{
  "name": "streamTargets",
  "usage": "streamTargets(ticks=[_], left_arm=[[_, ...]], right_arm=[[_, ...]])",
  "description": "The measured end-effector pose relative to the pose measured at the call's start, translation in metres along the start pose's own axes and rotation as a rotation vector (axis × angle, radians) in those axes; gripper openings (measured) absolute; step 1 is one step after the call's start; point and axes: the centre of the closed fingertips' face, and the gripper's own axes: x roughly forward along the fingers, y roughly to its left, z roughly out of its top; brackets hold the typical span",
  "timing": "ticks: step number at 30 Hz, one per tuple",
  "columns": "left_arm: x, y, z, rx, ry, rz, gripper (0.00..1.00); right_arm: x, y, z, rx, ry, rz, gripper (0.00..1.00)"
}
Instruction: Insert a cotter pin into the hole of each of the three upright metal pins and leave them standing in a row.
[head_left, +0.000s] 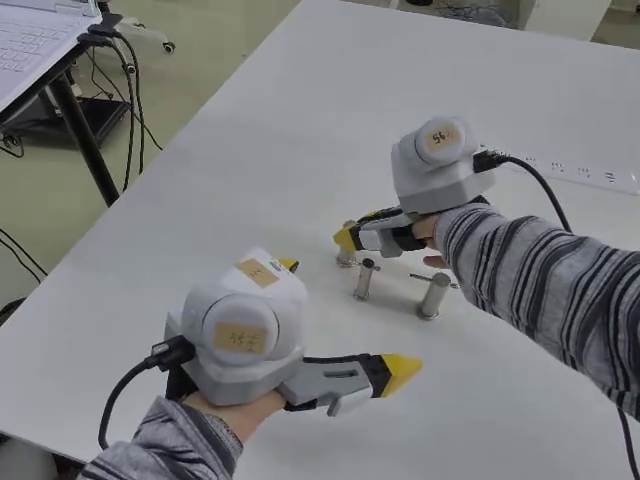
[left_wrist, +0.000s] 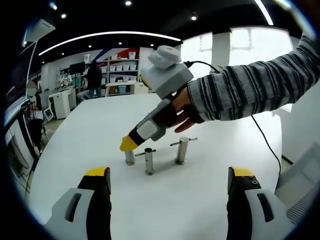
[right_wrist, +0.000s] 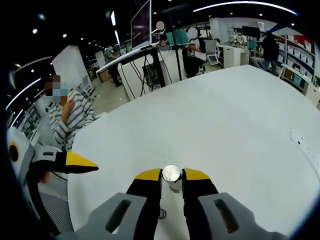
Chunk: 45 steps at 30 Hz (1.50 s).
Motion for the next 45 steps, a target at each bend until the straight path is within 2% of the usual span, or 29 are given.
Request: streamTargets(ticks=[2,5,11,21,23,30,36,40,42,45], left_arm=[[0.000,0.000,-0.001,0.002,0.004,-0.001,0.96],[0.000,0.000,-0.001,0.005,0.005,-0.001,0.96],[0.000,-0.001,-0.003,0.020,0.017,-0.007,0.96],[0.001,-0.013,-0.002,0.085,0.022,-0.042,0.99],[0.001,-0.014,-0.003,0.082,0.025,-0.048,0.99],[0.000,-0.013,0.000,0.084,0.018,-0.044,0.99],[-0.001,-0.013,0.001,0.082,0.016,-0.040,0.99],[-0.001,-0.010,0.002,0.065,0.011,-0.031,0.99],[-0.002,-0.006,0.005,0.084,-0.001,-0.009,0.98],[-0.002,-0.006,0.005,0.083,-0.001,-0.007,0.98]], right_arm=[[-0.001,0.002,0.000,-0.006,-0.001,0.001,0.10],[-0.003,0.002,0.000,-0.075,0.003,-0.016,0.09],[-0.008,-0.008,-0.001,-0.082,0.023,-0.027,0.08],[-0.042,-0.034,-0.014,-0.075,0.048,-0.099,0.08],[-0.050,-0.037,-0.018,-0.067,0.049,-0.114,0.08],[-0.077,-0.051,-0.039,-0.031,0.065,-0.170,0.08],[-0.102,-0.061,-0.064,-0.006,0.099,-0.219,0.08],[-0.114,-0.060,-0.075,0.002,0.108,-0.235,0.08],[-0.120,-0.061,-0.081,0.011,0.112,-0.246,0.08],[-0.128,-0.060,-0.089,0.028,0.117,-0.258,0.08]])
